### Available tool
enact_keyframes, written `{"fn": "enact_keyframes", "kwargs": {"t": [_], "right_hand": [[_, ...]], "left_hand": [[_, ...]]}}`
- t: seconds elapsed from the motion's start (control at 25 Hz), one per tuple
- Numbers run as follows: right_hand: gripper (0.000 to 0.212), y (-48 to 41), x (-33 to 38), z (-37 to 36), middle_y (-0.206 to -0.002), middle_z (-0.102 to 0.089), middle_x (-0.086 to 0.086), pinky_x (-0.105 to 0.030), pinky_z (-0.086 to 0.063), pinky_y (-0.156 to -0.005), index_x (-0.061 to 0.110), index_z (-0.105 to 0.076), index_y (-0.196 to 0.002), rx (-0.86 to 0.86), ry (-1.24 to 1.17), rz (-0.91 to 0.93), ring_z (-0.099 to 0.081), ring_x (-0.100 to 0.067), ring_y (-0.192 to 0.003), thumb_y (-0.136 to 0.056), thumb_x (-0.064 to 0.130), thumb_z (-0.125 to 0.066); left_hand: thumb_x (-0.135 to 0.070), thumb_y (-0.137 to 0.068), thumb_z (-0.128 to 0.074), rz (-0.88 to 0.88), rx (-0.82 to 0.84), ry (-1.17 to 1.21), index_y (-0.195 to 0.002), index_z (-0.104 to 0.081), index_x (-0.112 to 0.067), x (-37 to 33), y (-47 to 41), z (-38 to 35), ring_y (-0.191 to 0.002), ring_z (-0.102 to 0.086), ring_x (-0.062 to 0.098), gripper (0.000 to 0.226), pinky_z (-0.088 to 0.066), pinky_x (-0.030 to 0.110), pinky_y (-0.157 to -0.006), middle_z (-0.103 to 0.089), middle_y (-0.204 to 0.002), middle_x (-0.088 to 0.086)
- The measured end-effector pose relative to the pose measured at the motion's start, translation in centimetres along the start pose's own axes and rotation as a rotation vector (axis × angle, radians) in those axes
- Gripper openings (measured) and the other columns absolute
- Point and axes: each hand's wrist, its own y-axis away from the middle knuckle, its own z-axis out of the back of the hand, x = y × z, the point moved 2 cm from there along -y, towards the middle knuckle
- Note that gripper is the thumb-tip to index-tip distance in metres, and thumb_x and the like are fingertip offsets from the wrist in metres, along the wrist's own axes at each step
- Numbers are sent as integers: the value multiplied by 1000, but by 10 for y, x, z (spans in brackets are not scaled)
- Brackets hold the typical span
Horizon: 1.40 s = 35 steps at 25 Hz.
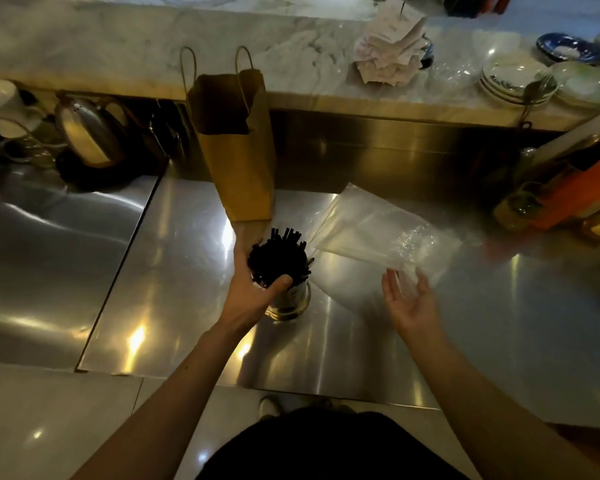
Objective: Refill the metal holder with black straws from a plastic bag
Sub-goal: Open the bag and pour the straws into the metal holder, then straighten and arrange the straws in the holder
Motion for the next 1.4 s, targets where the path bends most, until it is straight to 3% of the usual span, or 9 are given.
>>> {"fn": "enact_keyframes", "kwargs": {"t": [0.24, 0.4, 0.52, 0.6, 0.72, 0.92, 1.08, 1.24, 1.4], "right_hand": [[40, -14, -7, 18, -134, -53, -12, -41, -53, -90, 27, -49, -140, -106, 78, -71, -64, -29, -103, -100, 30, -51], [30, -18, -13, 30, -137, -51, -12, -43, -42, -109, 29, -58, -125, -190, 219, -111, -58, -31, -118, -96, 36, -58], [13, -26, -16, 32, -126, -56, -13, -41, -48, -102, 33, -61, -107, -203, 333, -172, -62, -28, -108, -95, 39, -60], [19, -22, -14, 34, -107, -60, -9, -39, -55, -81, 16, -56, -113, -204, 517, -86, -64, -24, -85, -96, 21, -61], [24, -20, -14, 35, -101, -61, -12, -40, -54, -83, 7, -56, -113, -208, 709, -36, -63, -24, -83, -94, 19, -64], [47, -16, -28, 37, -95, -64, -13, -39, -56, -73, 5, -59, -107, -236, 887, 28, -65, -32, -89, -82, 42, -76], [84, -4, -19, 26, -124, -57, -21, -44, -49, -93, 2, -47, -130, -389, 1267, 469, -58, -38, -110, -70, 49, -82], [64, 33, -25, -15, -139, -45, -12, -32, -39, -104, 10, -43, -139, -34, 1454, 873, -47, -26, -126, -85, 23, -74], [79, 51, -55, -48, -153, -35, 2, -32, -31, -111, 20, -32, -150, 530, 1743, 709, -36, -12, -136, -85, 37, -73]], "left_hand": [[-42, -52, -93, 14, 18, -130, -148, 15, -48, 16, 1, 6, -144, -32, 18, 144, -29, 45, -118, -24, -160, -1], [-35, -56, -91, 63, -49, -190, -152, 10, -37, 19, 2, 3, -142, -35, 22, 140, -32, 45, -116, -28, -159, 2], [-32, -60, -89, 52, -106, -198, -155, -5, -28, 16, -1, 0, -141, -36, 23, 127, -34, 38, -113, -29, -158, 3], [-26, -63, -89, 41, -113, -177, -155, -7, -26, 17, -4, 0, -141, -35, 23, 123, -35, 37, -111, -29, -158, 3], [-19, -63, -90, 24, -96, -135, -154, -4, -29, 16, -6, 0, -133, -39, 15, 126, -37, 28, -105, -37, -150, -1], [-23, -63, -90, -25, -10, -110, -119, -8, -78, 19, -17, 8, -126, -39, 9, 113, -37, 24, -100, -39, -137, -12], [-18, -63, -90, -49, 112, -101, -143, -12, -47, 19, -27, 15, -129, -39, 8, 115, -38, 29, -106, -40, -138, -17], [-28, -63, -88, -47, 193, -165, -147, -27, -22, 27, -31, 22, -126, -45, 11, 104, -39, 4, -91, -46, -128, -22], [-27, -67, -86, -24, 261, -186, -147, -28, -22, 24, -36, 26, -129, -42, 13, 98, -37, 20, -103, -46, -141, -10]]}}
